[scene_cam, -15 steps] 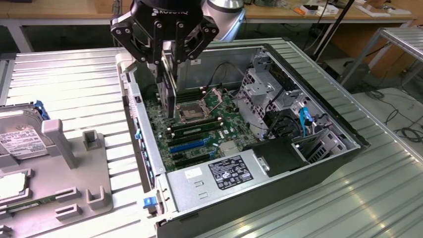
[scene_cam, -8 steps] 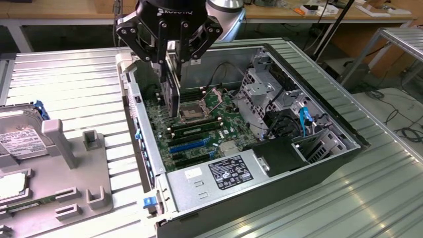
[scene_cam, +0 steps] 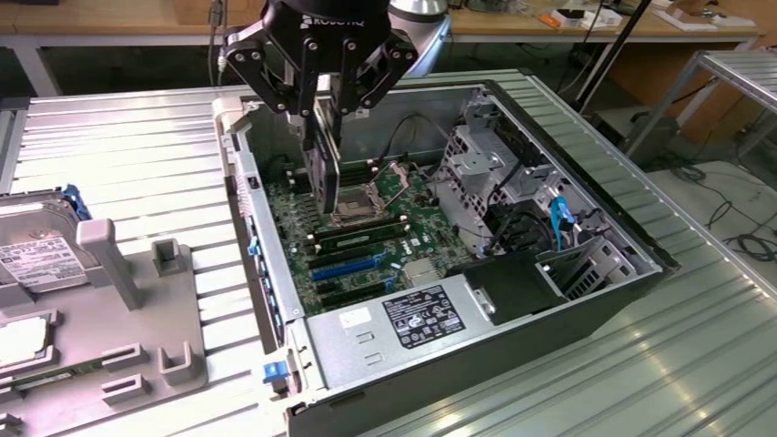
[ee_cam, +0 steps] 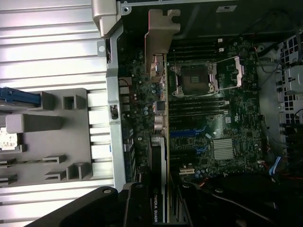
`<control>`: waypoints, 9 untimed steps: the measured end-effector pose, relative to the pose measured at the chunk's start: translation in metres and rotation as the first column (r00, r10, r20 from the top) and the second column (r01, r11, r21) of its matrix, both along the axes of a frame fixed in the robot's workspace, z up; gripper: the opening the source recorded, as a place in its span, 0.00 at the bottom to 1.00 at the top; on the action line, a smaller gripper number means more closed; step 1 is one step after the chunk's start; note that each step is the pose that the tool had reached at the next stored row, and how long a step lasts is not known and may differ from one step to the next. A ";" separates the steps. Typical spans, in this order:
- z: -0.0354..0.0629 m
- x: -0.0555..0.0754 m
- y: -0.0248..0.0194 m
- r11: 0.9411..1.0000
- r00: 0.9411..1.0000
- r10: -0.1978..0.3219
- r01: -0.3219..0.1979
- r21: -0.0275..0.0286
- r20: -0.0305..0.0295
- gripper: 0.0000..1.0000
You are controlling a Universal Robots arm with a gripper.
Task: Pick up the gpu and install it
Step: 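Pick up the gpu and move the gpu toward the slot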
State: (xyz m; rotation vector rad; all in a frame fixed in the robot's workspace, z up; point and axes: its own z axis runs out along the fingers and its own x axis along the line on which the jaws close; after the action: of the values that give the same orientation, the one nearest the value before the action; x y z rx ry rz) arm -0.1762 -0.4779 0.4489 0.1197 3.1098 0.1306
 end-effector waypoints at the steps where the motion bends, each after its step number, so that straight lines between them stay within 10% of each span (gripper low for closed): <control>1: 0.0000 0.001 0.0000 1.000 1.000 0.000 0.000 0.000 0.000 0.27; 9: 0.0000 0.007 0.0004 1.000 1.000 0.000 0.000 0.000 0.000 0.27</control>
State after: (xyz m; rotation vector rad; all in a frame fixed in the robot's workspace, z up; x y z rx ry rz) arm -0.1691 -0.4775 0.4489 0.1199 3.1098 0.1306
